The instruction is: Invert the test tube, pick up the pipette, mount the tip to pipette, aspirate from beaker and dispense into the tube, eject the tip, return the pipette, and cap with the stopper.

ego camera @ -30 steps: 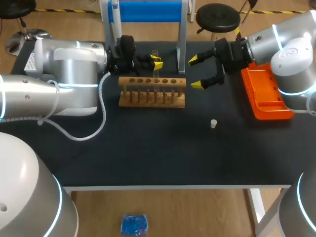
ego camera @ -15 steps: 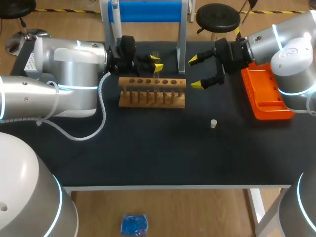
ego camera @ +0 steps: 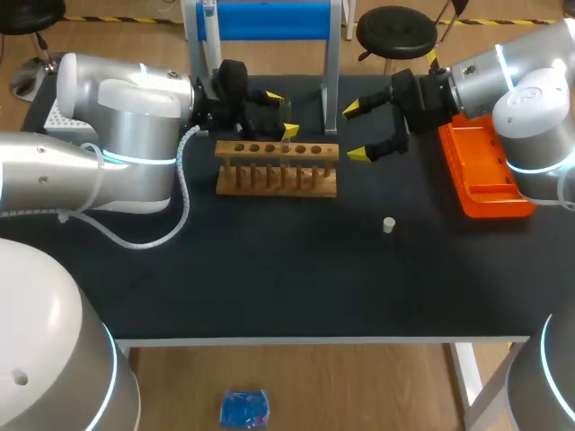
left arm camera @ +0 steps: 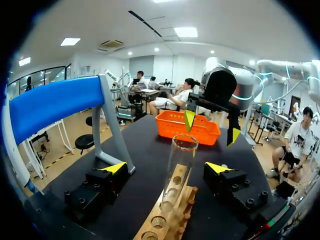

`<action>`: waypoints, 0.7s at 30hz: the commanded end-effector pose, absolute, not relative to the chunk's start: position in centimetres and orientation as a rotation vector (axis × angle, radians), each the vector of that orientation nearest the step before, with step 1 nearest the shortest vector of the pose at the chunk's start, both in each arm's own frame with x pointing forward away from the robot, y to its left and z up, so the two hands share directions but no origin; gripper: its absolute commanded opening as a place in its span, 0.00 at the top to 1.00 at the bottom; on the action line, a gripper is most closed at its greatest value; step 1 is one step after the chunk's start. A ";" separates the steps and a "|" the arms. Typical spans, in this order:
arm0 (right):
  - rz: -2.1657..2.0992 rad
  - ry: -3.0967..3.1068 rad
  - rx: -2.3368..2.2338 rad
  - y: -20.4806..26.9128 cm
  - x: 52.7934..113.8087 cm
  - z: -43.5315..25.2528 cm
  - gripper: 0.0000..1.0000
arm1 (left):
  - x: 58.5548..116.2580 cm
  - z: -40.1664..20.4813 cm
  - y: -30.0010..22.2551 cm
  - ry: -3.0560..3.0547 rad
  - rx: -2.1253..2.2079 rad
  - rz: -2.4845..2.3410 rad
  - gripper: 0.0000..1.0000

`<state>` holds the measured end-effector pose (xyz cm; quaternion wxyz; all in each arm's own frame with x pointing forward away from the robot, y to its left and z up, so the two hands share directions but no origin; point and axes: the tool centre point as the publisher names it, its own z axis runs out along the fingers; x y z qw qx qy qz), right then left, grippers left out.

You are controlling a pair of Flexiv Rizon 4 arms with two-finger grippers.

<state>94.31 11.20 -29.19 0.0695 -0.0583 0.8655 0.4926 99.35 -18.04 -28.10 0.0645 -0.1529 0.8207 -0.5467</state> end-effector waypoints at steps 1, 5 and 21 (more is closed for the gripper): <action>1.480 2.606 -0.175 11.2 94.2 -29.1 0.00 | 98.7 -26.4 -17.1 2.526 -0.484 -1.568 0.00; 1.480 2.606 -0.175 11.2 94.2 -29.1 0.00 | 98.2 -25.3 -15.9 2.550 -0.520 -1.502 0.00; 1.480 2.606 -0.175 11.2 94.2 -29.1 0.00 | 92.7 -18.0 -4.6 2.583 -0.683 -1.196 0.00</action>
